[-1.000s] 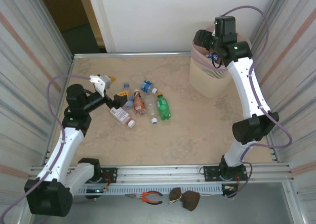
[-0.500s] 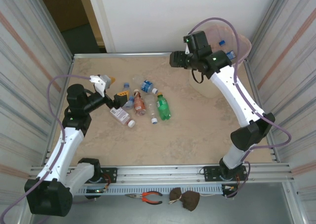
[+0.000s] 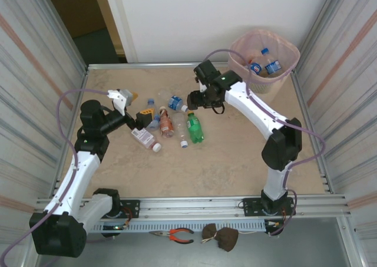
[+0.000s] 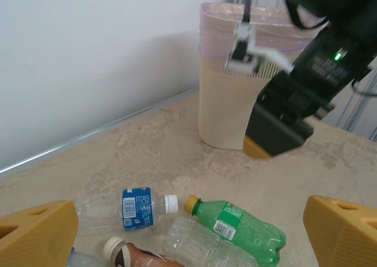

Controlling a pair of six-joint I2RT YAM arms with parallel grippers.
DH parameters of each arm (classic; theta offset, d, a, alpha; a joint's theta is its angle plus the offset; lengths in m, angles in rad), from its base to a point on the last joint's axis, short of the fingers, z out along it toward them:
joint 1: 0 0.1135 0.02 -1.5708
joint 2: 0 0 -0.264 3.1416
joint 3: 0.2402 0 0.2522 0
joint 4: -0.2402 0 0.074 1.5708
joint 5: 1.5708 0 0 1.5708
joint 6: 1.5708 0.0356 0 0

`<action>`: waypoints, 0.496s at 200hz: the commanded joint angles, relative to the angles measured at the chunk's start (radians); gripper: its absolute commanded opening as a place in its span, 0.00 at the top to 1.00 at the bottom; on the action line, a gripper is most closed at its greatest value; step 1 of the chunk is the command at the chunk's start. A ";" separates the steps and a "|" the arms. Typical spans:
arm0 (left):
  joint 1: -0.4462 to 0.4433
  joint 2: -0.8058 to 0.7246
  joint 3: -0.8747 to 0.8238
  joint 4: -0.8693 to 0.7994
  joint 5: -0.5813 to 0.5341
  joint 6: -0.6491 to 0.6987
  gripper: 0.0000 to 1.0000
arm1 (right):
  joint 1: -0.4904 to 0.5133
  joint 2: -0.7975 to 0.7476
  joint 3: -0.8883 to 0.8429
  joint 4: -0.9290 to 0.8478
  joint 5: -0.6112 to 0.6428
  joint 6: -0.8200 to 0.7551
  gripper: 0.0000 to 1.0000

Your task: Put the plastic bottles in the bin

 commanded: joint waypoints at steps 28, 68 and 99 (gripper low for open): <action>-0.005 -0.005 0.024 0.001 -0.008 0.016 0.01 | 0.015 0.127 -0.041 -0.032 -0.074 -0.001 0.24; -0.007 -0.002 0.024 0.004 -0.005 0.013 0.01 | 0.018 0.192 -0.054 -0.010 -0.084 -0.004 0.24; -0.006 -0.003 0.021 0.005 -0.006 0.014 0.01 | 0.017 0.232 -0.054 0.000 -0.074 -0.008 0.24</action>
